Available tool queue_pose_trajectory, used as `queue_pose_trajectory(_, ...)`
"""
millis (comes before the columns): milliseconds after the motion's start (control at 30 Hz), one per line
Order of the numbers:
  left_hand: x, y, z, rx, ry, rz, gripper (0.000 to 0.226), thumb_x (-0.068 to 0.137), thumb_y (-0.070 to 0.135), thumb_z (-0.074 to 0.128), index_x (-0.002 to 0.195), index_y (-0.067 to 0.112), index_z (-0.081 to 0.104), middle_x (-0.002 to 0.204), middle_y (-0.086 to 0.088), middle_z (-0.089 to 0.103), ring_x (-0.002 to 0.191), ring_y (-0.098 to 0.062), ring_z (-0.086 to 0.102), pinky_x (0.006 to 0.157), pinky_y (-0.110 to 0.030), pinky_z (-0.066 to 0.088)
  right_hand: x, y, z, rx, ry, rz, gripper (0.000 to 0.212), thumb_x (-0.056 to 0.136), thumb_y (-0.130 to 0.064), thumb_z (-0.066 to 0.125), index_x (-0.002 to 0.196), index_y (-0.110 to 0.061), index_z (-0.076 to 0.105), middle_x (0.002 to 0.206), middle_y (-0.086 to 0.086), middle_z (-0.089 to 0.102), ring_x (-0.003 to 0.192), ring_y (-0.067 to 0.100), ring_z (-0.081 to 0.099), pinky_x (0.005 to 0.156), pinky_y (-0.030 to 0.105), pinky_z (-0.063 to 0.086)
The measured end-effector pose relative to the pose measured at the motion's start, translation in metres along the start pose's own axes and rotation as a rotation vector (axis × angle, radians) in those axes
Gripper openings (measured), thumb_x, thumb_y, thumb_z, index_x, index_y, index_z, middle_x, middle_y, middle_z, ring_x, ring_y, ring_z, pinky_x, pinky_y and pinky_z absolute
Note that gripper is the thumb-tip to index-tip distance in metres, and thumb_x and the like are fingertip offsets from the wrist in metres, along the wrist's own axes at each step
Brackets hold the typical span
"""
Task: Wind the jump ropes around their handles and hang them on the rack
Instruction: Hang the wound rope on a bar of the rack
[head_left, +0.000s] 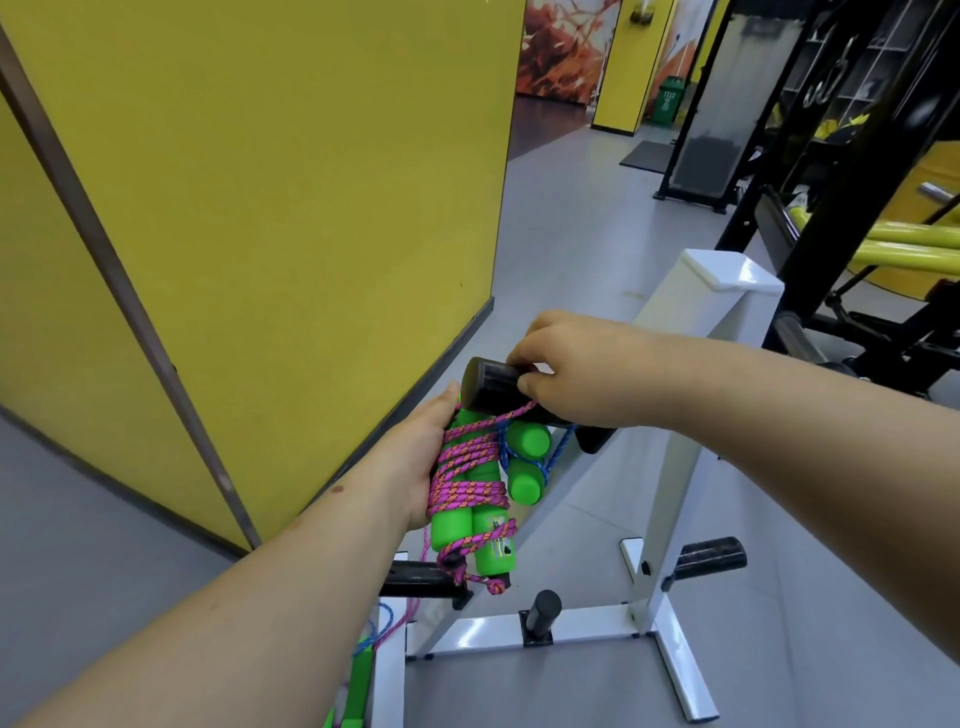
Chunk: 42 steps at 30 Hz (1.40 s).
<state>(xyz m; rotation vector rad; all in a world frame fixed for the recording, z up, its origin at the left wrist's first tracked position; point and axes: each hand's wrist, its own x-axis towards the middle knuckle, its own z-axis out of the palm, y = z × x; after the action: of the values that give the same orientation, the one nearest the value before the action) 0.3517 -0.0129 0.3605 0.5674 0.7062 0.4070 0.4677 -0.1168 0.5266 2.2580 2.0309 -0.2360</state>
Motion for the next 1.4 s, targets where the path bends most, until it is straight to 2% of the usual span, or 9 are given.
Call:
queue_pose_trajectory(133,-0.009,0.003,0.005,0.094,-0.035,-0.031,0.043,0.093,0.045,0.071,0.111,0.006,0.073,0.097,-0.018,0.076,0.075,-0.033,0.074,0.065,-0.044,0.061,-0.002,0.001,0.002,-0.153,-0.038,-0.016,0.025,0.091,-0.029,0.060,0.115,-0.019,0.062,0.106,0.004,0.061,0.094,0.025,0.061,0.082,0.041,0.054)
queue_pose_trajectory(200,-0.012,0.004,0.007,0.150,-0.037,-0.020,0.034,0.090,0.041,0.074,0.096,0.007,0.077,0.090,-0.016,0.075,0.069,-0.031,0.072,0.062,-0.041,0.061,-0.001,0.000,0.003,-0.166,-0.045,0.014,0.023,0.089,-0.031,0.060,0.108,-0.017,0.063,0.099,0.006,0.064,0.085,0.024,0.063,0.071,0.035,0.055)
queue_pose_trajectory(367,-0.011,0.011,0.008,0.136,-0.026,0.179,0.033,0.094,0.024,0.071,0.121,0.007,0.068,0.111,-0.027,0.071,0.088,-0.039,0.072,0.089,-0.059,0.057,0.006,-0.005,0.004,-0.042,-0.064,0.103,0.050,0.096,-0.060,0.044,0.090,-0.014,0.061,0.082,0.005,0.062,0.069,0.018,0.055,0.058,0.031,0.041)
queue_pose_trajectory(533,-0.015,0.009,0.013,0.187,-0.021,0.181,0.019,0.098,0.026,0.067,0.108,0.011,0.073,0.091,-0.021,0.074,0.069,-0.032,0.072,0.064,-0.040,0.061,0.006,0.001,-0.003,-0.084,-0.085,0.098,0.052,0.093,-0.062,0.051,0.099,-0.014,0.068,0.085,0.005,0.066,0.072,0.021,0.058,0.059,0.031,0.041)
queue_pose_trajectory(833,-0.017,0.010,0.016,0.324,0.030,0.205,0.025,0.085,0.025,0.079,0.104,0.009,0.073,0.087,-0.018,0.071,0.067,-0.030,0.067,0.066,-0.038,0.057,0.006,0.005,-0.002,-0.254,-0.017,0.005,0.040,0.082,-0.051,0.073,0.104,-0.018,0.066,0.083,0.000,0.062,0.077,0.022,0.062,0.056,0.028,0.043)
queue_pose_trajectory(1100,-0.022,0.013,0.020,0.503,0.088,0.332,0.027,0.090,0.034,0.073,0.095,0.007,0.074,0.095,-0.021,0.072,0.081,-0.033,0.066,0.079,-0.048,0.054,0.006,0.004,0.003,-0.365,0.054,0.008,0.045,0.080,-0.046,0.074,0.065,-0.022,0.040,0.072,-0.001,0.051,0.058,0.013,0.047,0.049,0.027,0.036)
queue_pose_trajectory(1167,-0.023,0.013,0.020,0.547,0.090,0.351,0.027,0.093,0.035,0.069,0.095,0.009,0.074,0.094,-0.019,0.073,0.080,-0.029,0.067,0.077,-0.043,0.054,0.005,0.004,0.006,-0.339,0.077,0.003,0.042,0.081,-0.044,0.072,0.064,-0.022,0.040,0.072,0.000,0.052,0.057,0.013,0.047,0.048,0.026,0.035)
queue_pose_trajectory(1300,-0.028,0.011,0.021,0.578,0.115,0.383,0.024,0.102,0.034,0.058,0.090,0.021,0.074,0.081,-0.001,0.076,0.061,-0.008,0.069,0.052,-0.018,0.051,0.003,0.006,0.012,-0.269,0.103,-0.006,0.041,0.082,-0.044,0.070,0.065,-0.023,0.039,0.074,0.000,0.054,0.058,0.013,0.050,0.047,0.027,0.037)
queue_pose_trajectory(1400,-0.030,0.010,0.022,0.584,0.132,0.416,0.025,0.104,0.035,0.054,0.096,0.022,0.074,0.092,-0.004,0.080,0.072,-0.012,0.072,0.060,-0.022,0.052,0.004,0.008,0.016,-0.245,0.136,-0.013,0.042,0.083,-0.045,0.069,0.064,-0.023,0.038,0.076,0.001,0.054,0.059,0.015,0.053,0.049,0.027,0.040)
